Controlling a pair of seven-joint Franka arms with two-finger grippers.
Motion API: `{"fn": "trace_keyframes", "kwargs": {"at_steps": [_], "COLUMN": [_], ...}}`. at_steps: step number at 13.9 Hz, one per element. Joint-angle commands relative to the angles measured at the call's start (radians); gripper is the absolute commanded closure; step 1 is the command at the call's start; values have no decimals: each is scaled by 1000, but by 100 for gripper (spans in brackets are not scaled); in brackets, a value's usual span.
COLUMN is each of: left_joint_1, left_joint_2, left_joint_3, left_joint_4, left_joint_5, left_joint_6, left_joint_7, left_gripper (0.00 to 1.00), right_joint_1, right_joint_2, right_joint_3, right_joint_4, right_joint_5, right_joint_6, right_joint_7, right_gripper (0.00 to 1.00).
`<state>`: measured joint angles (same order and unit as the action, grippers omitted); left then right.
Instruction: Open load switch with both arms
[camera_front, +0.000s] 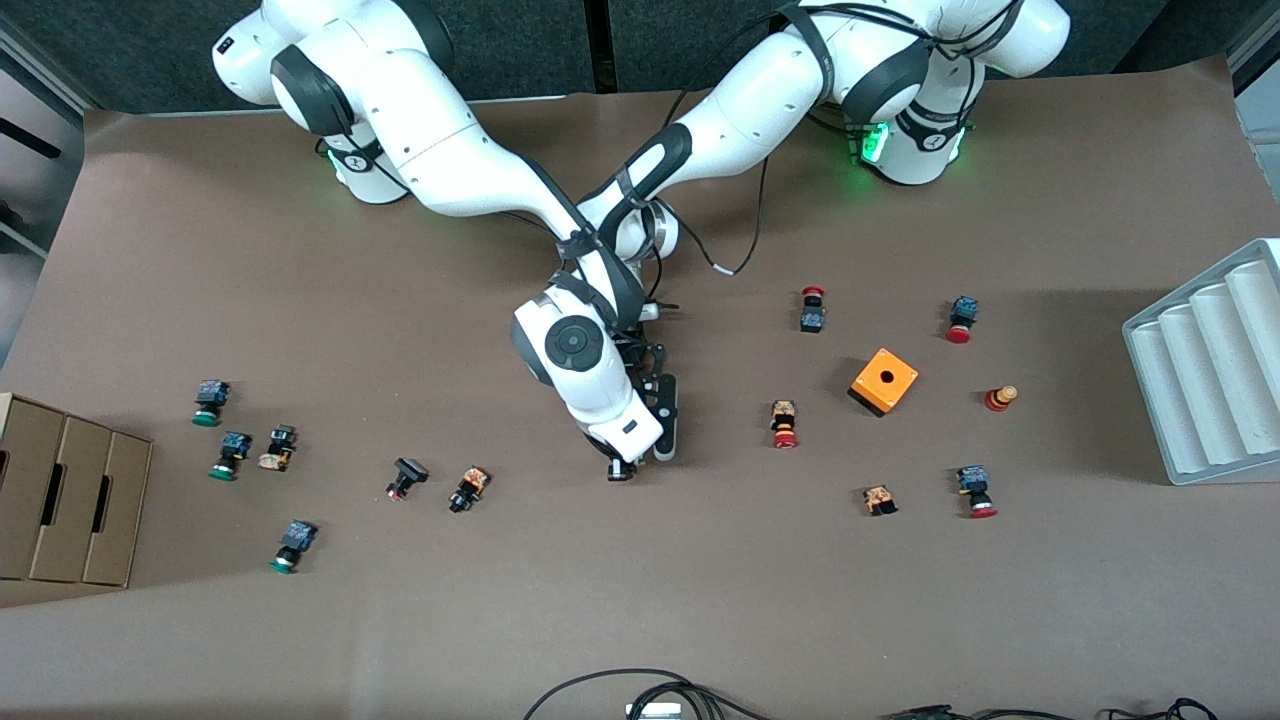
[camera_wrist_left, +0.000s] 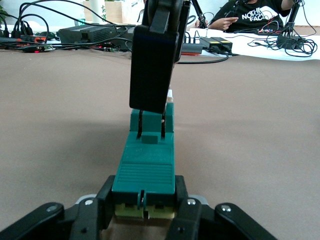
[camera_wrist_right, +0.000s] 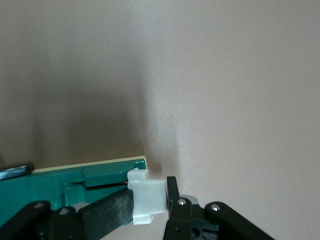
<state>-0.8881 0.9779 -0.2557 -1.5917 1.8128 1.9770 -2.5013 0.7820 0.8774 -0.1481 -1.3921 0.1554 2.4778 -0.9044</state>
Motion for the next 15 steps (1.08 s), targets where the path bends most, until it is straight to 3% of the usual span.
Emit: {"fn": "trace_keyframes", "kwargs": {"at_steps": [1,15], "left_joint_1": [-14,-15], "left_joint_2": [28,28], "left_joint_3": [6,6], "left_joint_4": [26,26], "left_joint_5": [6,8], "left_joint_6": [5,5], "left_joint_7": [-33,-31], "left_gripper": [83,83], "right_joint_1": [20,25], "right_joint_2": [-15,-57], "right_joint_3": [-11,-11], "right_joint_4": [-5,-38], "right_joint_5": [16,16], "right_joint_6": [-28,-97], "right_joint_7": [2,2], "right_gripper": [72,74]}}
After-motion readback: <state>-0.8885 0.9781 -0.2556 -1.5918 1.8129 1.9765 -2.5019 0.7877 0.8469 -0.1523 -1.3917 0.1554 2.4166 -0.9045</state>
